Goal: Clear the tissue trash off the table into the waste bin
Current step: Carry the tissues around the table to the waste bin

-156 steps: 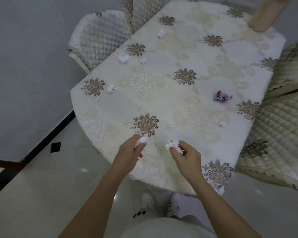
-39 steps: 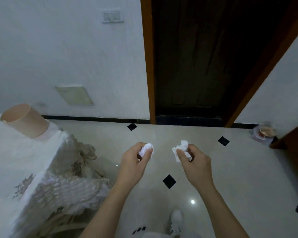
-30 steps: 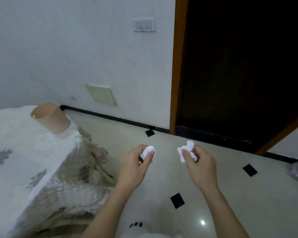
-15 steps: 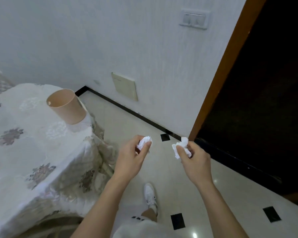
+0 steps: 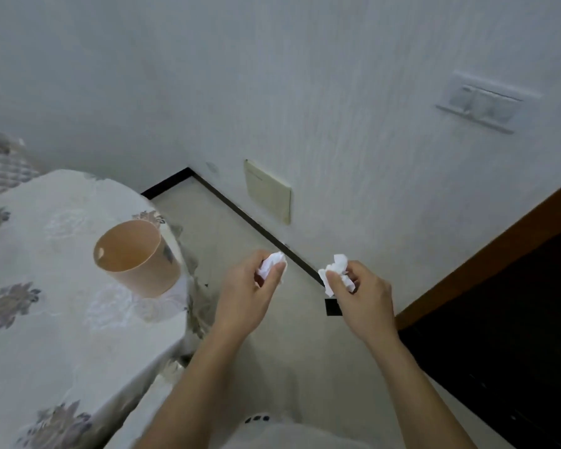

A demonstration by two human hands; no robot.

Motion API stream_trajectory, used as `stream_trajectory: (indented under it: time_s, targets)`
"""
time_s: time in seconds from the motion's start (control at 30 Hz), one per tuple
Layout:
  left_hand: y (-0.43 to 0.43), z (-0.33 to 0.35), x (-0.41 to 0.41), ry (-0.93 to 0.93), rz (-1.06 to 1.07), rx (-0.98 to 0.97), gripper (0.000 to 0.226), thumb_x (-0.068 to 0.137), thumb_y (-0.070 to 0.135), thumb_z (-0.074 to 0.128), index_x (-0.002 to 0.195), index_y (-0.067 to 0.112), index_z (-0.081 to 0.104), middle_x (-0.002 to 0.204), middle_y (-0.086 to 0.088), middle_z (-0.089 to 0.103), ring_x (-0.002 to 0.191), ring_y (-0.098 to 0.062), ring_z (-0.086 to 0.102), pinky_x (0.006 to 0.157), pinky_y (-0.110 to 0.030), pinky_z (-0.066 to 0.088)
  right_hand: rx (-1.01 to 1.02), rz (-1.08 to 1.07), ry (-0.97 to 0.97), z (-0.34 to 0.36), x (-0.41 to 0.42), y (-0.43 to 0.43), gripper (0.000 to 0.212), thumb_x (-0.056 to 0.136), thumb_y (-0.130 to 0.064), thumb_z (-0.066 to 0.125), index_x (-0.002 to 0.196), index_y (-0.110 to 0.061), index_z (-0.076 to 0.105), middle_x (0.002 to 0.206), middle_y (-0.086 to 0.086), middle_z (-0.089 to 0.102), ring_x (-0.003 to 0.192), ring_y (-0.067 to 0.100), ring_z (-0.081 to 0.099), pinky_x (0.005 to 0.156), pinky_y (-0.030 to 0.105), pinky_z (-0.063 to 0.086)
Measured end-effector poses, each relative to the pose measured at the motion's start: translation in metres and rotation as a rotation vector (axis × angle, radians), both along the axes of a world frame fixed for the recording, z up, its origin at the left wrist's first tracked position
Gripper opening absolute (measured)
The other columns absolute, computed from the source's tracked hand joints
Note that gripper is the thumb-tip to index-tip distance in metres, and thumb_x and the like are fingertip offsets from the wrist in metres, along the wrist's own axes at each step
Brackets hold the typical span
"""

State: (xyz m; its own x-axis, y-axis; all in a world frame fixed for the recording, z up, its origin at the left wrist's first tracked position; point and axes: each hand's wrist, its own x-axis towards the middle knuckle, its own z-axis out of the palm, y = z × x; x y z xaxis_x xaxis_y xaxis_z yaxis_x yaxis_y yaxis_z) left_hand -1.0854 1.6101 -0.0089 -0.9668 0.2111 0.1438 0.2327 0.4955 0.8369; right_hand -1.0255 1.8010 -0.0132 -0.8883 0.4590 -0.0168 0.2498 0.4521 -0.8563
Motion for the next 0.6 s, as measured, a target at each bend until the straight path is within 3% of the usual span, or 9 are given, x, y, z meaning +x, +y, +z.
stream_trajectory:
  time_s: [0.17, 0.3, 0.37, 0.47, 0.6]
  targets:
    - [-0.03, -0.007, -0.056, 0.006, 0.157, -0.017, 0.022, 0.096, 0.043, 0.057, 0.081, 0.026, 0.06, 0.066, 0.005, 0.059, 0.063, -0.013, 0.056, 0.054, -0.021, 0.038, -0.025, 0.124, -0.022, -0.007, -0.077, -0.015, 0.03, 0.086, -0.041, 0.063, 0.065, -0.02, 0.056, 0.062, -0.002, 0.062, 0.055, 0.012, 0.053, 0.056, 0.033, 0.045]
    - [-0.053, -0.008, -0.091, 0.014, 0.297, -0.058, 0.02, 0.096, 0.042, 0.058, 0.08, 0.03, 0.059, 0.068, 0.006, 0.062, 0.066, -0.01, 0.058, 0.056, -0.025, 0.043, -0.021, 0.266, -0.018, -0.009, -0.143, -0.033, 0.026, 0.088, -0.036, 0.065, 0.064, -0.028, 0.056, 0.06, -0.013, 0.061, 0.056, 0.005, 0.056, 0.055, 0.026, 0.044]
    - [-0.063, -0.009, -0.108, 0.016, 0.366, -0.067, 0.018, 0.095, 0.04, 0.059, 0.082, 0.028, 0.06, 0.07, 0.007, 0.063, 0.066, -0.01, 0.059, 0.058, -0.028, 0.045, -0.016, 0.347, -0.031, -0.012, -0.178, -0.043, 0.027, 0.088, -0.04, 0.064, 0.065, -0.028, 0.057, 0.061, -0.012, 0.062, 0.059, 0.006, 0.058, 0.057, 0.03, 0.048]
    - [-0.081, -0.007, -0.134, 0.036, 0.505, -0.084, 0.017, 0.094, 0.039, 0.06, 0.085, 0.025, 0.063, 0.069, 0.011, 0.061, 0.065, -0.008, 0.057, 0.055, -0.019, 0.039, -0.003, 0.478, -0.035, -0.016, -0.234, -0.065, 0.028, 0.085, -0.047, 0.061, 0.064, -0.029, 0.056, 0.062, -0.009, 0.063, 0.061, 0.009, 0.06, 0.062, 0.035, 0.051]
    - [-0.106, 0.001, -0.17, 0.086, 0.762, -0.092, 0.032, 0.095, 0.034, 0.062, 0.066, 0.032, 0.049, 0.054, 0.009, 0.047, 0.054, -0.007, 0.048, 0.051, -0.019, 0.034, 0.036, 0.698, -0.026, -0.015, -0.307, -0.097, 0.03, 0.09, -0.045, 0.062, 0.064, -0.029, 0.057, 0.065, -0.015, 0.065, 0.064, 0.005, 0.06, 0.063, 0.034, 0.051]
